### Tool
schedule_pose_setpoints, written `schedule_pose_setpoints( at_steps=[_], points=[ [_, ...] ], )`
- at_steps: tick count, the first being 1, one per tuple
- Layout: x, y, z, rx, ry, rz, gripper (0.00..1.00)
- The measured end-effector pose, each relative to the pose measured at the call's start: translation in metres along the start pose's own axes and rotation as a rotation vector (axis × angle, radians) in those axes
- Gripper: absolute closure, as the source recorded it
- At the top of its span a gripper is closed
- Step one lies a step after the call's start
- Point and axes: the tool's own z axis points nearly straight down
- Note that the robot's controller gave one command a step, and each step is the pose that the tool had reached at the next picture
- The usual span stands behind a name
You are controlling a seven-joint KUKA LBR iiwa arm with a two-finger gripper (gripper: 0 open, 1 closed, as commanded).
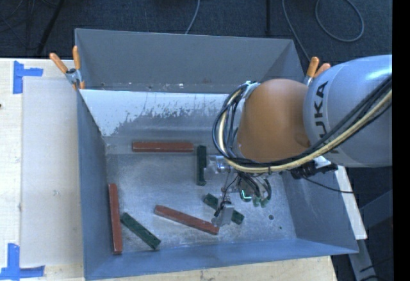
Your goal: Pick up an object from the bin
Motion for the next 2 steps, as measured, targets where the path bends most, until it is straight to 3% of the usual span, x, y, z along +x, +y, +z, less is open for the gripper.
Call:
schedule_pose_setpoints(
  at_steps=[1, 2],
  points=[
    [0.021, 0.009, 0.096, -0.001, -0.008, -0.028, 0.0],
    [0.005, 0.018, 0.093, 0.0, -0.011, -0.207, 0.0]
  ],
)
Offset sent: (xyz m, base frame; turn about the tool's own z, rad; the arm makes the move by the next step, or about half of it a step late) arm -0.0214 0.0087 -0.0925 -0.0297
